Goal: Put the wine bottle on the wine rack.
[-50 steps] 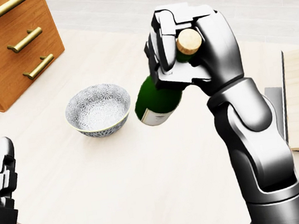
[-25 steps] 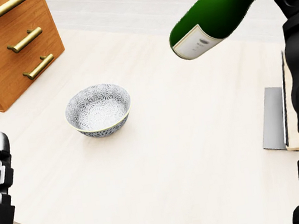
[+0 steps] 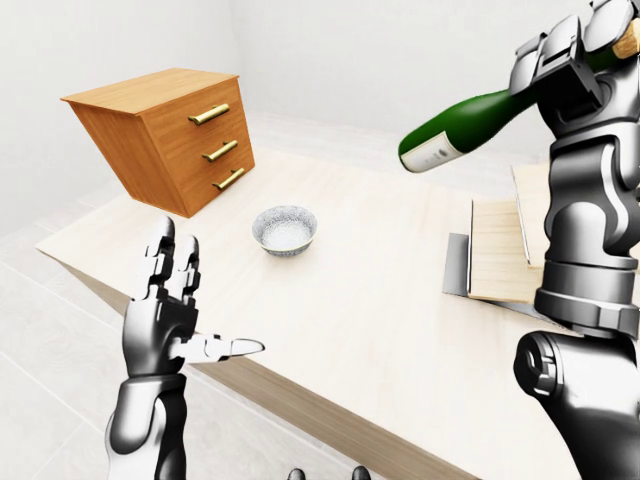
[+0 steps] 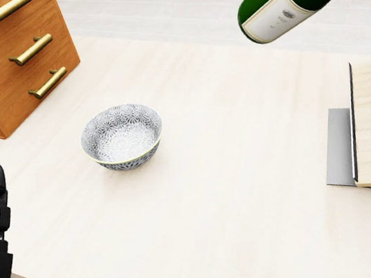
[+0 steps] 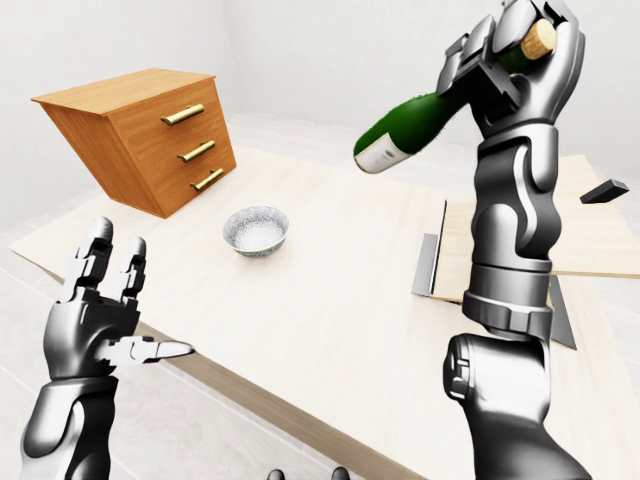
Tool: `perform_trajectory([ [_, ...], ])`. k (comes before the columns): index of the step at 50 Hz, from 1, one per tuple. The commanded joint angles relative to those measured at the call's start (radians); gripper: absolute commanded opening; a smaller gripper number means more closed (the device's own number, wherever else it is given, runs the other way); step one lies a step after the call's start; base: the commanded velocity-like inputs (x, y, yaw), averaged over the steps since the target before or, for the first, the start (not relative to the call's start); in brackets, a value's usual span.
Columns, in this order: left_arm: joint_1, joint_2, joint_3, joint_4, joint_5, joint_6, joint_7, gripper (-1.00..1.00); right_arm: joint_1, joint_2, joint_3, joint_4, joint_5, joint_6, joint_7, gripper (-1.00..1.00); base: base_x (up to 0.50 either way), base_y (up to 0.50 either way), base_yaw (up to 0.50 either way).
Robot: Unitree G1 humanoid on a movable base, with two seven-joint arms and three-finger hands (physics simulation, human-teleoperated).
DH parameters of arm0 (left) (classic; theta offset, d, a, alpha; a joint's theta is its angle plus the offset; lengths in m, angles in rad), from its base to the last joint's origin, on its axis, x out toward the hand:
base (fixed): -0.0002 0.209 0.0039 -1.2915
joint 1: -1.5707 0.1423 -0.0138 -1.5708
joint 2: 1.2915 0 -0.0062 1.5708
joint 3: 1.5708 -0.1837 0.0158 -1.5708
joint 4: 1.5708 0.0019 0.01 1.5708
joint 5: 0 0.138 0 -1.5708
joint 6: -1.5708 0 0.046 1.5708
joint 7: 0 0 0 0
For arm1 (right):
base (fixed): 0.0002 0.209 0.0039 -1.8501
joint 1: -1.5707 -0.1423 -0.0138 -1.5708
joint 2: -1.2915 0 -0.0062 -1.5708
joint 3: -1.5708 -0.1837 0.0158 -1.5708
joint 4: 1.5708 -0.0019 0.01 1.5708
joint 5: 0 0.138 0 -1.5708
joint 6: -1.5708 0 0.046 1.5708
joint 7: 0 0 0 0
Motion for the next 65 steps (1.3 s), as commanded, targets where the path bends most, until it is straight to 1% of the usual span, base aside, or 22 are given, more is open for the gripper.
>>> perform_trajectory([
  [1,-0.024,-0.001,0.018,0.023,-0.017,0.000,0.009,1.00,-0.068,-0.131,-0.024,0.078,0.088,0.000,0.020,-1.00,0.00,0.00,0.00],
  [5,-0.022,-0.004,-0.003,0.018,-0.010,0.000,0.016,1.00,-0.063,-0.179,-0.052,0.108,0.107,0.000,0.044,-1.00,0.00,0.00,0.00],
  [9,-0.025,0.002,-0.004,0.007,-0.014,0.000,0.022,1.00,-0.046,-0.208,-0.083,0.109,0.153,0.000,0.044,-1.00,0.00,0.00,0.00],
  [12,-0.027,0.003,0.003,0.000,-0.024,0.000,0.026,1.00,-0.037,-0.229,-0.114,0.106,0.200,0.000,0.018,-1.00,0.00,0.00,0.00],
  [13,-0.025,0.002,0.004,0.003,-0.026,0.000,0.025,1.00,-0.033,-0.231,-0.138,0.101,0.231,0.000,0.006,-1.00,0.00,0.00,0.00],
  [17,-0.015,-0.003,-0.006,0.023,-0.018,0.000,0.022,1.00,-0.004,-0.261,-0.170,0.090,0.317,0.000,-0.037,-1.00,0.00,0.00,0.00],
  [21,-0.015,0.000,-0.004,0.019,-0.023,0.000,0.025,1.00,0.027,-0.297,-0.166,0.087,0.372,0.000,-0.054,-1.00,0.00,0.00,0.00],
  [27,-0.022,0.004,0.003,0.024,-0.026,0.000,0.030,1.00,0.083,-0.347,-0.189,0.072,0.470,0.000,-0.095,-1.00,0.00,0.00,0.00],
  [34,-0.025,0.006,-0.005,0.026,-0.019,0.000,0.034,1.00,0.137,-0.382,-0.197,0.064,0.550,0.000,-0.122,-1.00,0.00,0.00,0.00],
  [38,-0.027,0.008,-0.004,0.019,-0.021,0.000,0.037,1.00,0.168,-0.404,-0.226,0.060,0.625,0.000,-0.157,-1.00,0.00,0.00,0.00],
  [45,-0.032,0.013,0.002,0.008,-0.025,0.000,0.041,1.00,0.247,-0.441,-0.243,0.031,0.709,0.000,-0.187,-1.00,0.00,0.00,0.00],
  [49,-0.023,0.010,-0.004,0.008,-0.020,0.000,0.037,1.00,0.256,-0.467,-0.259,0.044,0.773,0.000,-0.207,-1.00,0.00,0.00,0.00],
  [53,-0.017,0.002,-0.023,0.006,-0.009,0.000,0.039,1.00,0.249,-0.514,-0.245,0.088,0.792,0.000,-0.200,-1.00,0.00,0.00,0.00],
  [56,-0.024,0.004,-0.024,0.001,-0.010,0.000,0.043,1.00,0.248,-0.537,-0.231,0.113,0.795,0.000,-0.186,-1.00,0.00,0.00,0.00],
  [59,-0.019,0.004,-0.029,-0.006,-0.008,0.000,0.042,1.00,0.266,-0.546,-0.229,0.129,0.796,0.000,-0.168,-1.00,0.00,0.00,0.00],
  [65,-0.023,0.005,-0.027,-0.004,-0.006,0.000,0.045,1.00,0.288,-0.550,-0.241,0.141,0.821,0.000,-0.174,-1.00,0.00,0.00,0.00],
])
